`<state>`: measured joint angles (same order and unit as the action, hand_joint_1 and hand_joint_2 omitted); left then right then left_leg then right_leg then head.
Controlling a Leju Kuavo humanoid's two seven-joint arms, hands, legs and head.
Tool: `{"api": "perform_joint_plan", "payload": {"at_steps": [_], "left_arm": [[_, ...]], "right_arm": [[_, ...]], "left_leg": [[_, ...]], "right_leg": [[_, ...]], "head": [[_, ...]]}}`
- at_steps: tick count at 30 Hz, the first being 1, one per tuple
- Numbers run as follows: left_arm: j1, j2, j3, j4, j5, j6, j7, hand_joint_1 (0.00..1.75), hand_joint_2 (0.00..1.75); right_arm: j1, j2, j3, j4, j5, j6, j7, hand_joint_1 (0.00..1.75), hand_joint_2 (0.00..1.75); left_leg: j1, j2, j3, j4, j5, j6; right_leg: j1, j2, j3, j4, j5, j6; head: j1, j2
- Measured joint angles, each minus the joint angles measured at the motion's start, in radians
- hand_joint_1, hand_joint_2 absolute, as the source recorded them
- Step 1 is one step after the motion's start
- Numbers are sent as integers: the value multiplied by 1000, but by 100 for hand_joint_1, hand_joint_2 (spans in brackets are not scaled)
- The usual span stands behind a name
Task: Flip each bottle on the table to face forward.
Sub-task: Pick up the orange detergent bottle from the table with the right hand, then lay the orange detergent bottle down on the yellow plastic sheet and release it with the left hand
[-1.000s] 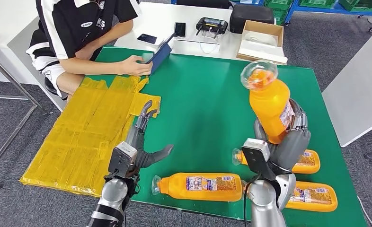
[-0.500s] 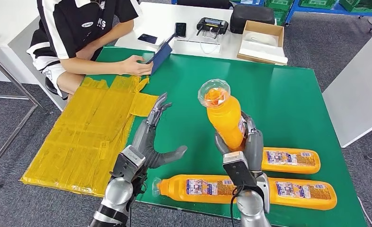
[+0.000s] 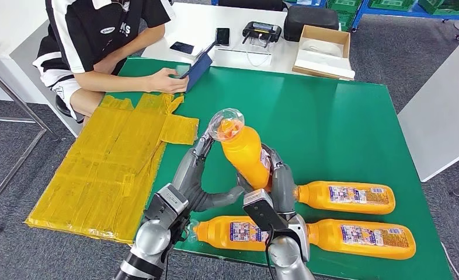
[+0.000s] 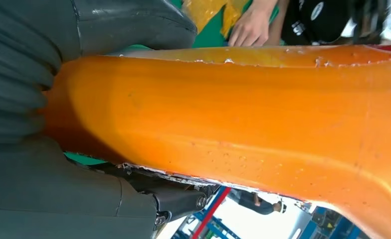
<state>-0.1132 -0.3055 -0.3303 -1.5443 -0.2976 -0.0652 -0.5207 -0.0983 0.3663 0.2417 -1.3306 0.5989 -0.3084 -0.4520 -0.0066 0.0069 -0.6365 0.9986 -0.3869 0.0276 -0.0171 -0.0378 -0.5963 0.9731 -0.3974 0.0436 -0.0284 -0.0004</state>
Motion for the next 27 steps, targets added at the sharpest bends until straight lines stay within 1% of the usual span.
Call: {"api": "perform_joint_plan", "payload": {"at_steps": [6, 10, 14, 21, 27], "left_arm": [[-11, 1, -4, 29, 17, -1, 4, 0, 175], [-17, 1, 0, 46, 55, -18, 10, 0, 175], [-24, 1, 13, 70, 133, -60, 14, 175, 175], [-20, -3, 59, 77, 280, -89, -6, 175, 175], [-7, -4, 80, 65, 329, -94, -3, 175, 175]], "right_arm": [[-20, -8, 97, 30, -16, -56, 4, 175, 175], [-29, -15, 150, 49, 46, -81, -2, 175, 175], [-38, -24, 207, 67, 89, -111, 1, 175, 175], [-47, -31, 247, 85, 86, -124, 9, 175, 175], [-49, -32, 256, 93, 79, -122, 4, 175, 175]], "left_leg": [[0, 0, 0, 0, 0, 0], [0, 0, 0, 0, 0, 0], [0, 0, 0, 0, 0, 0], [0, 0, 0, 0, 0, 0], [0, 0, 0, 0, 0, 0]], "right_leg": [[0, 0, 0, 0, 0, 0], [0, 0, -1, 0, 0, 0], [0, 0, -1, 0, 0, 0], [0, 0, -1, 0, 0, 0], [0, 0, -1, 0, 0, 0]], "head": [[0, 0], [0, 0], [1, 0], [1, 0], [1, 0]]}}
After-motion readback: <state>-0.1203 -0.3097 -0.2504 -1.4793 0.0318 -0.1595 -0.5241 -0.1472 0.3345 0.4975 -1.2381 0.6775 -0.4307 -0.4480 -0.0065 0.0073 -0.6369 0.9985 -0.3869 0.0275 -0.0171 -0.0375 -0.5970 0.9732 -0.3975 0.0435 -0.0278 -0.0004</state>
